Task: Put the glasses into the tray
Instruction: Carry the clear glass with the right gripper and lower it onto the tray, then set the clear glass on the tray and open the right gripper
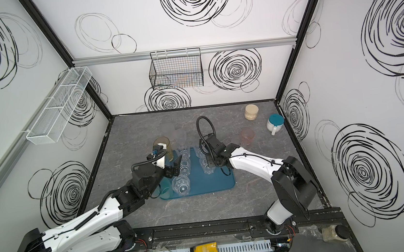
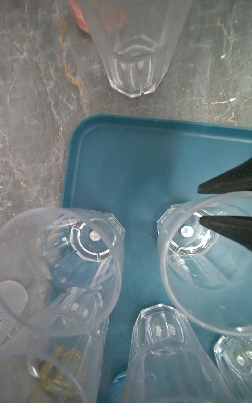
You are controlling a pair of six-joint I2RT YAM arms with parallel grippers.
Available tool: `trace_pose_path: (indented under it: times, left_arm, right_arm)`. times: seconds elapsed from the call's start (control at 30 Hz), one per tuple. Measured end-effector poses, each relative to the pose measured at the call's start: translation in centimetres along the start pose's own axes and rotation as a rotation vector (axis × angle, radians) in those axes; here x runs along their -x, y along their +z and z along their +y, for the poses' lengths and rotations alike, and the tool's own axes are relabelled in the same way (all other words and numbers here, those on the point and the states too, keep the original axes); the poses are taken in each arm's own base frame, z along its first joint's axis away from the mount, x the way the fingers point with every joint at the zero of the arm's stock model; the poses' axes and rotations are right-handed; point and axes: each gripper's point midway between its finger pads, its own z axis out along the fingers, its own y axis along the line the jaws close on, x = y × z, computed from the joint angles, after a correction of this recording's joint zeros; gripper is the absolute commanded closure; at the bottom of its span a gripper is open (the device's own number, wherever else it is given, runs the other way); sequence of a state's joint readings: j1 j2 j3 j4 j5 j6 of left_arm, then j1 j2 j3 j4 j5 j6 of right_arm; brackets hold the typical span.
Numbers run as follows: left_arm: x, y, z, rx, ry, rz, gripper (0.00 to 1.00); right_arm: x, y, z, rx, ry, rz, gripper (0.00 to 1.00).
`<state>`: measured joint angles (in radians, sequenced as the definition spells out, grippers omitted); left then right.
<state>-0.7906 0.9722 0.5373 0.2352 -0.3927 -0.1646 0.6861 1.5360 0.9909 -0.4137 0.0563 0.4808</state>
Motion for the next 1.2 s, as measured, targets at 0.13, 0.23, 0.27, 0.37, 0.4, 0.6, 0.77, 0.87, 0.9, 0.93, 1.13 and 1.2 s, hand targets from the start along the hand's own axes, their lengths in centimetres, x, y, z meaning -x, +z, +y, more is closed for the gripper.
trace_pose_path:
  times: [0.13,0.23,0.27,0.37,0.4,0.6,0.77,0.87,0.9,0.93,1.13,1.2]
  left_arm:
    - [-0.1,0.0,0.1,0.002,0.001,0.003,0.04]
    - [-0.1,0.0,0.1,0.002,0.001,0.002,0.04]
    - [-0.2,0.0,0.1,0.002,0.001,0.002,0.04]
    - [-0.5,0.0,0.1,0.003,0.003,0.007,0.04]
    - [-0.5,0.0,0.1,0.003,0.003,0.008,0.04]
    - [-0.6,0.0,0.1,0.004,0.003,0.008,0.04]
    - [-0.6,0.0,0.2,0.004,0.003,0.009,0.04]
    - [-0.6,0.0,0.2,0.006,0.003,0.008,0.04]
    - [-0.6,0.1,0.2,0.005,0.002,0.008,0.04]
    - [-0.6,0.1,0.2,0.006,0.003,0.009,0.04]
    - [-0.9,0.2,0.2,0.007,0.003,0.014,0.04]
    - [-0.9,0.2,0.2,0.007,0.002,0.015,0.04]
  right_arm:
    - [0.1,0.1,0.4,0.023,0.032,-0.006,0.81]
    - [0.6,0.1,0.8,0.042,0.058,-0.027,0.81]
    - [0.8,0.1,0.9,0.046,0.066,-0.035,0.8]
    - [1.2,0.1,1.1,0.055,0.082,-0.053,0.77]
    - [1.3,0.1,1.1,0.057,0.084,-0.055,0.76]
    - [1.2,0.1,1.2,0.063,0.092,-0.05,0.66]
    - [0.8,-1.4,0.7,0.098,0.113,-0.043,0.54]
    - [0.7,-2.5,0.7,0.136,0.127,-0.042,0.53]
    - [0.5,-2.6,0.7,0.147,0.133,-0.038,0.52]
    - [0.3,-2.6,0.7,0.152,0.136,-0.032,0.53]
    - [-2.3,-2.0,0.7,0.184,0.159,0.041,0.57]
    - [-2.6,-2.0,1.0,0.205,0.169,0.053,0.59]
